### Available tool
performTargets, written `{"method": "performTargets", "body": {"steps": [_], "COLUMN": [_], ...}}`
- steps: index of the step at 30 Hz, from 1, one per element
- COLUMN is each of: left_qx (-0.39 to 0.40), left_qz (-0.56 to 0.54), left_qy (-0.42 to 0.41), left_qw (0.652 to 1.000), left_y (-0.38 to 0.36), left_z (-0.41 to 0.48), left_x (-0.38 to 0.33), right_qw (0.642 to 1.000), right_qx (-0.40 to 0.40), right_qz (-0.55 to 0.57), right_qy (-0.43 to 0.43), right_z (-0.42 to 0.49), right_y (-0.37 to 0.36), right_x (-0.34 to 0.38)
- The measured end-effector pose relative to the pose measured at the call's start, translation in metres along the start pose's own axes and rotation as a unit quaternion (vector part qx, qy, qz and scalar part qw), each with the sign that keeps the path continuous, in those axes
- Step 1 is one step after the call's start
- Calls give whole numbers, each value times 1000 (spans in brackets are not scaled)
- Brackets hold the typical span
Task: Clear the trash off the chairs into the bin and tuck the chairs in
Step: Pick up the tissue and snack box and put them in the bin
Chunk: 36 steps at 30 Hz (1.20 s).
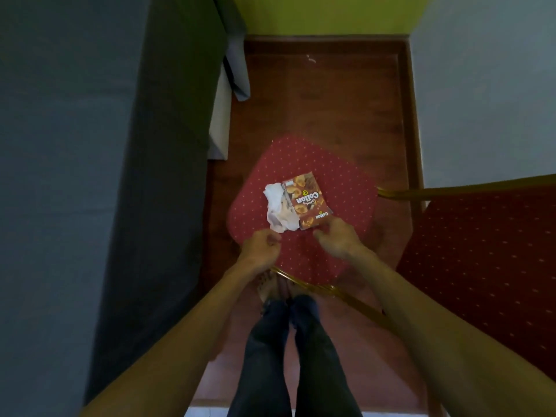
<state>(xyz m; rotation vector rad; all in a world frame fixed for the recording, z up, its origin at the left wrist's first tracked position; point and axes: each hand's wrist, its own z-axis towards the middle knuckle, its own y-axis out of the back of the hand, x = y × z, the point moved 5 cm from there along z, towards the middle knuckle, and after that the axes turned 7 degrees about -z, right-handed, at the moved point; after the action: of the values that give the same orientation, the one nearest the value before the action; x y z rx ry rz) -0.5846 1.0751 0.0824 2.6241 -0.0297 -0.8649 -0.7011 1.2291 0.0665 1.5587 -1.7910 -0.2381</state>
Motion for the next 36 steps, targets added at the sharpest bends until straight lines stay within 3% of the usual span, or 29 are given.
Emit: {"method": "performTargets", "body": {"steps": [5, 13, 16, 19, 24, 28, 31, 36], "left_qx": [-39, -53, -47, -26, 59, 102, 109, 90], "left_qz": [-30, -159, -230, -266, -336, -413, -457, -455], "left_qy": [22, 74, 122, 123, 180, 153, 117, 88], "left_qw": [999, 983, 964, 956, 922, 892, 875, 882], "left_y": [-10, -27, -39, -43, -43, -41, -32, 1], "left_z": [51, 124, 141, 149, 133, 107, 82, 16], "left_x": [9, 3, 9, 12, 25, 8, -12, -38], "right_qw": [998, 994, 986, 949, 902, 853, 849, 865], "right_qx": [-62, -61, -19, 46, 84, 139, 144, 150], "right_qz": [23, 52, 151, 294, 404, 492, 503, 478], "right_qy": [-7, -69, -66, -102, -125, -103, -77, -28], "right_z": [73, 134, 138, 134, 129, 109, 88, 29], "right_y": [-19, -45, -60, -69, -67, -49, -29, 8], "right_x": [-12, -30, -35, -36, -31, -22, -12, 26]}}
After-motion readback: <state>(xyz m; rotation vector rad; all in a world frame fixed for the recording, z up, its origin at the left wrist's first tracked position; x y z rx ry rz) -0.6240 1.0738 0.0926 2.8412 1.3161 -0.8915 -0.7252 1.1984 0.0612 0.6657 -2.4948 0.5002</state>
